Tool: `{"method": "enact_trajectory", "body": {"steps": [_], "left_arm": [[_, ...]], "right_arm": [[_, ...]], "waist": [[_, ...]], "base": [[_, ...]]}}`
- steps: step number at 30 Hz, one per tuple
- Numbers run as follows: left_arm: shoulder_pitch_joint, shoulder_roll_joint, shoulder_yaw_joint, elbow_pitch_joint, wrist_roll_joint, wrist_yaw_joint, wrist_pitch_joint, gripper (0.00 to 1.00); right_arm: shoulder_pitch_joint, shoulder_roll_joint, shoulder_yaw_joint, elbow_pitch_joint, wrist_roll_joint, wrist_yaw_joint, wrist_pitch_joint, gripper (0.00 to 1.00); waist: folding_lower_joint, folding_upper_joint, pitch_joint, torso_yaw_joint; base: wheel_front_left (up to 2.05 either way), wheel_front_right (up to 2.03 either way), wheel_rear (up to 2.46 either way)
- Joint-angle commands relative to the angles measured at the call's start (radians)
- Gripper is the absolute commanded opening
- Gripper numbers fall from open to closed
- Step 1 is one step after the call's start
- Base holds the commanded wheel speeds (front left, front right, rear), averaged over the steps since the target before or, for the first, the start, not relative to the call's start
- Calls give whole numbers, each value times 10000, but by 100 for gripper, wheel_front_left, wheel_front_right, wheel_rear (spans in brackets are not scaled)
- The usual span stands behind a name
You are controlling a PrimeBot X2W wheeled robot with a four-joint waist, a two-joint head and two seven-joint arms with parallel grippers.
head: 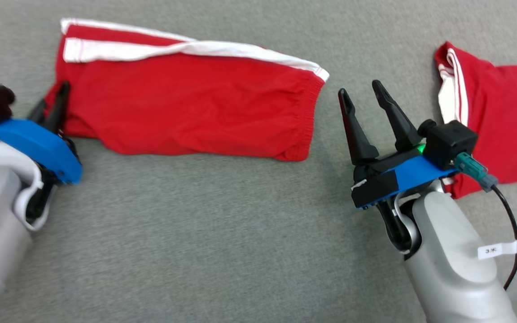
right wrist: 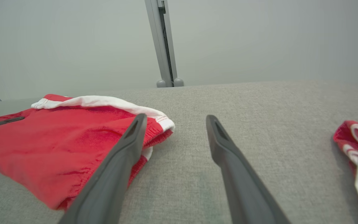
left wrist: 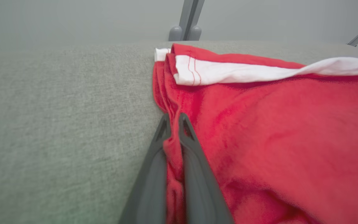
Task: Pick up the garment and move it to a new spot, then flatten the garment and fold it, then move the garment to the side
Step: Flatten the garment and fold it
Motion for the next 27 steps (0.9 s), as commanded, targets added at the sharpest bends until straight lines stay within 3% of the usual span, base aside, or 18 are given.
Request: {"method": "enact_trajectory", "body": {"steps": [1,9,15,16,18,19,23,27], "left_arm": [[437,-112,-173,154,-64,16,-53,0],[1855,-1262,314,664,-588,16,-809,0],[3331,-1966,2071,309,281,165,-821,0],[3488,-2012,2416,138,643,215,-824,20],[3867,-2210,3091,-226,1238,216,-825,100],[4148,-2378,3722,-634,1983,259,-824,100],[4733,-2814,4905,-1297,3119,185,-824,100],[5110,-3145,5436,-1613,4019,73,-826,100]], "right_arm": [[227,-35,-43,85,-48,1,-28,100],[915,-35,-409,805,-317,1,-29,100],[1341,-37,-552,1177,-476,1,-28,100],[1352,-32,-558,1230,-506,1,-28,100],[1251,-32,-582,1322,-556,1,-28,100],[1063,-37,-628,1430,-584,1,-29,100],[611,-33,-593,1853,-648,1,-27,100],[111,-41,-672,2643,-741,1,-29,100]], "waist": [[-2,1,-134,70],[-2,1,-1670,800],[-2,1,-2295,1375],[-2,1,-2322,1478],[-2,1,-2295,1696],[-2,1,-2241,1931],[-2,1,-2077,2342],[-2,1,-1927,2704]], "base": [[0,0,0],[0,0,0],[0,0,0],[0,0,0],[0,0,0],[0,0,0],[0,0,0],[0,0,0]]}}
